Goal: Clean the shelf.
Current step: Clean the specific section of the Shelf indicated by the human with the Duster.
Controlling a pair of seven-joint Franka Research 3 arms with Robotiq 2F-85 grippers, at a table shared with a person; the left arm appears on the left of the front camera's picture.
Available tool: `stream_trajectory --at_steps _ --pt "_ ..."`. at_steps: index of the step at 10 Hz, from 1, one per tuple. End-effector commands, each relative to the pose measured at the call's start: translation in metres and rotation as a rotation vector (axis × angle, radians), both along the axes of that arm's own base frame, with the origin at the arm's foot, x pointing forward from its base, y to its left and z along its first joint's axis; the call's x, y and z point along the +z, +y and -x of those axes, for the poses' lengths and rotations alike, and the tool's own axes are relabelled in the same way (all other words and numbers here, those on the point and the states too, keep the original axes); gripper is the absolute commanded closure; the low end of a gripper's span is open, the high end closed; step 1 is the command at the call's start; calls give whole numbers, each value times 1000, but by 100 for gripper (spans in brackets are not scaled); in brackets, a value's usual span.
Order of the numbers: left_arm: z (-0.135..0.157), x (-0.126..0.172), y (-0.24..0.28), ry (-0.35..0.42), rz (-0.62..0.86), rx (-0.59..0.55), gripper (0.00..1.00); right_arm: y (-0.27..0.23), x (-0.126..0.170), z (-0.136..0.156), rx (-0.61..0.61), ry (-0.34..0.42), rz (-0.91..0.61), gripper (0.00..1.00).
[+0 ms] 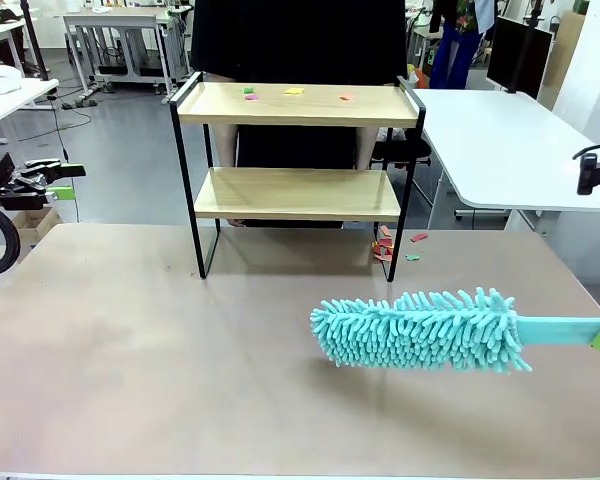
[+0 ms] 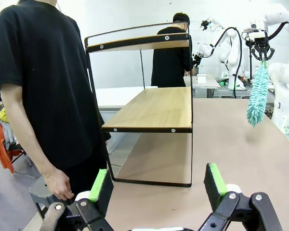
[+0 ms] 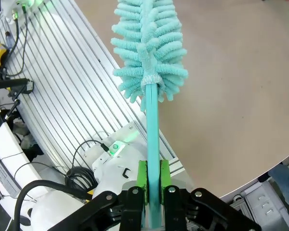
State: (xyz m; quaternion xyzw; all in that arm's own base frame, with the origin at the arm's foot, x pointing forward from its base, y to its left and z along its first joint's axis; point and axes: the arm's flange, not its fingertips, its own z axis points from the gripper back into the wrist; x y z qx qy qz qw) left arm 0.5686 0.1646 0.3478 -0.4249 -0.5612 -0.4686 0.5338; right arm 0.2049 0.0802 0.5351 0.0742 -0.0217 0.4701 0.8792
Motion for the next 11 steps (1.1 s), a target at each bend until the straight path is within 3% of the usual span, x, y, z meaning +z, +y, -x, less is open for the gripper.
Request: stream_trajectory --at_steps 1,11 --pt "2 3 -1 -5 -8 -2 0 1 1 -2 0 -14 -6 87" --pt "2 3 -1 -5 -8 -2 0 1 1 -2 0 -14 -6 87"
